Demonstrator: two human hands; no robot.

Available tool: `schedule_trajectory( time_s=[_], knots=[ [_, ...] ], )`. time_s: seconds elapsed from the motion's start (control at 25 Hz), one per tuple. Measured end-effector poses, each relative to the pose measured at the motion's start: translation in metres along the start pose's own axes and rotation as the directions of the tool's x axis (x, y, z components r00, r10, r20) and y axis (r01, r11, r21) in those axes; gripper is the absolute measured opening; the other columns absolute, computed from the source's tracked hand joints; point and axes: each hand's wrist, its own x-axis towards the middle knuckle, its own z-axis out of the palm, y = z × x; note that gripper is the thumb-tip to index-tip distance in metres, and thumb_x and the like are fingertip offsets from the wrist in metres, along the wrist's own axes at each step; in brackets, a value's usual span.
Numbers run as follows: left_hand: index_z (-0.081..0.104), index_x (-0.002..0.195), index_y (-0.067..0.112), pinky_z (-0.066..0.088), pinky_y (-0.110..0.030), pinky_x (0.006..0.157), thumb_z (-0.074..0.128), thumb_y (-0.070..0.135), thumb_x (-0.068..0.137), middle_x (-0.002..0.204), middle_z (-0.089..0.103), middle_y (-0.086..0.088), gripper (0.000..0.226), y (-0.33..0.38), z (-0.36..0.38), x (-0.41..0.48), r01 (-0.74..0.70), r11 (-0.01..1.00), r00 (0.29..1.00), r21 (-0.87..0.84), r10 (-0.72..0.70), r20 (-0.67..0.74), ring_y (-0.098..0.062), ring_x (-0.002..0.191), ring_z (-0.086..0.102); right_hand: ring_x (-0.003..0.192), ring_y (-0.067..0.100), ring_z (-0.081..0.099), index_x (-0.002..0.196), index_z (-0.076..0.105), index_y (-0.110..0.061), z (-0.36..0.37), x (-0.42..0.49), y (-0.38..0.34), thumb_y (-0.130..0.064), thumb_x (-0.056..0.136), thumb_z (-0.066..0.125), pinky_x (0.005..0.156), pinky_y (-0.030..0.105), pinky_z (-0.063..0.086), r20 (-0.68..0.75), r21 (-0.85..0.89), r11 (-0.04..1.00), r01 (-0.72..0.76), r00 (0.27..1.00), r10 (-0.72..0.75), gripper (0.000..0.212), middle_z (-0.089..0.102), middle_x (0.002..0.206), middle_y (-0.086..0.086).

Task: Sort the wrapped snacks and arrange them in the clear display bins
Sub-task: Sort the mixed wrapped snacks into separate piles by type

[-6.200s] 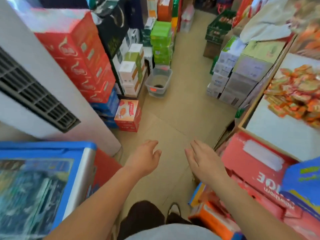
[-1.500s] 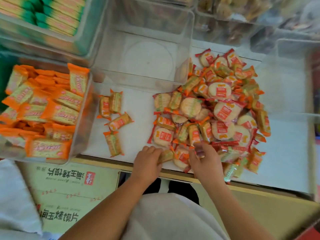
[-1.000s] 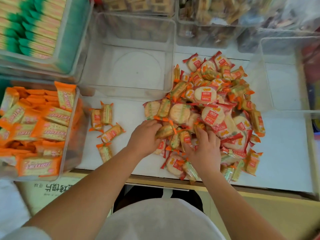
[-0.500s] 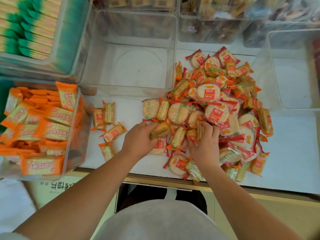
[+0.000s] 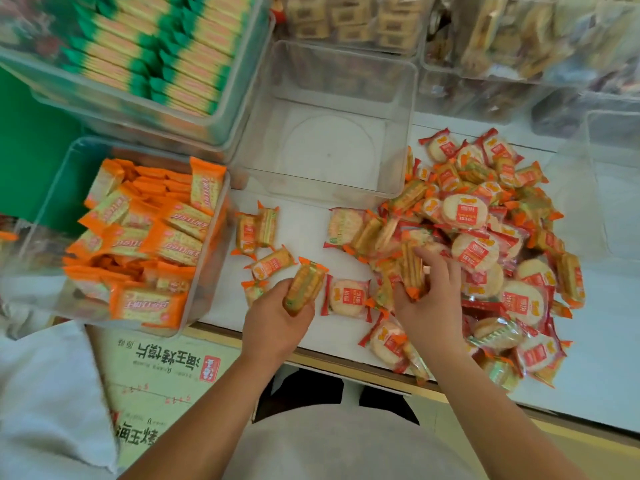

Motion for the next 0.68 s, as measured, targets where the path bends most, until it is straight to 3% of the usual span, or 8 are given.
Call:
schedule_trajectory(
  time_s=[0.08, 0.16, 0.32, 0.4, 0.56, 0.68],
  knots=[
    [0.066, 0.109, 0.028, 0.055, -0.036, 0.067, 0.070, 0.043, 0.087, 0.084, 0.072, 0.002, 0.026, -0.012, -0.015, 0.015, 0.039, 0.997, 0.996, 0.073, -0.033, -0.082, -0.026, 0.081, 0.069, 0.111, -0.016, 0.043, 0.139, 0.056, -0.026, 0.022, -0.004, -0.017, -0.012, 0.088, 0.078, 0.091, 0.002, 0.037, 0.044, 0.053, 0.996, 0.065, 0.997, -0.067, 0.058, 0.045, 0.132, -0.003],
    [0.063, 0.107, 0.024, 0.055, -0.039, 0.064, 0.068, 0.046, 0.088, 0.084, 0.070, -0.001, 0.030, -0.022, -0.028, 0.043, 0.069, 0.993, 0.989, 0.099, -0.055, -0.137, -0.030, 0.082, 0.069, 0.111, 0.002, 0.051, 0.129, 0.062, -0.034, 0.045, -0.003, -0.031, -0.014, 0.086, 0.080, 0.094, 0.010, 0.042, 0.074, 0.087, 0.991, 0.097, 0.992, -0.103, 0.051, 0.048, 0.124, -0.004],
    [0.045, 0.142, 0.029, 0.059, -0.042, 0.083, 0.062, 0.066, 0.079, 0.123, 0.067, 0.001, 0.075, -0.029, -0.047, 0.088, 0.096, 0.987, 0.982, 0.130, -0.073, -0.172, -0.025, 0.111, 0.066, 0.104, 0.006, 0.050, 0.124, 0.068, -0.033, 0.072, 0.008, -0.056, -0.016, 0.086, 0.081, 0.085, -0.002, 0.035, 0.147, 0.111, 0.993, 0.050, 0.987, -0.066, 0.043, 0.051, 0.119, -0.002],
    [0.043, 0.147, 0.026, 0.055, -0.037, 0.090, 0.065, 0.058, 0.083, 0.130, 0.062, 0.000, 0.075, -0.029, -0.047, 0.076, 0.065, 0.995, 0.987, 0.079, -0.052, -0.153, -0.022, 0.118, 0.061, 0.101, 0.004, 0.051, 0.125, 0.067, -0.031, 0.081, 0.014, -0.060, -0.017, 0.087, 0.081, 0.084, 0.000, 0.036, 0.190, 0.112, 0.993, 0.031, 0.980, -0.052, 0.043, 0.050, 0.119, -0.002],
    [0.048, 0.146, 0.025, 0.042, -0.022, 0.089, 0.068, 0.023, 0.095, 0.132, 0.058, 0.005, 0.055, -0.040, -0.045, 0.018, -0.043, 0.996, 0.991, -0.083, 0.033, -0.126, -0.014, 0.122, 0.055, 0.094, -0.002, 0.054, 0.126, 0.065, -0.029, 0.109, 0.029, -0.075, -0.018, 0.088, 0.079, 0.087, 0.004, 0.043, 0.235, 0.107, 0.993, -0.041, 0.972, 0.015, 0.042, 0.048, 0.120, -0.002],
    [0.049, 0.148, 0.022, 0.044, -0.024, 0.094, 0.068, 0.021, 0.095, 0.132, 0.055, 0.011, 0.056, -0.054, -0.046, -0.003, 0.008, 0.994, 0.998, -0.113, -0.015, -0.059, -0.012, 0.123, 0.056, 0.107, 0.010, 0.054, 0.135, 0.060, -0.029, 0.137, 0.045, -0.093, -0.027, 0.090, 0.078, 0.100, 0.028, 0.049, 0.298, 0.158, 0.984, -0.077, 0.954, 0.027, 0.048, 0.045, 0.125, -0.004]
  ],
)
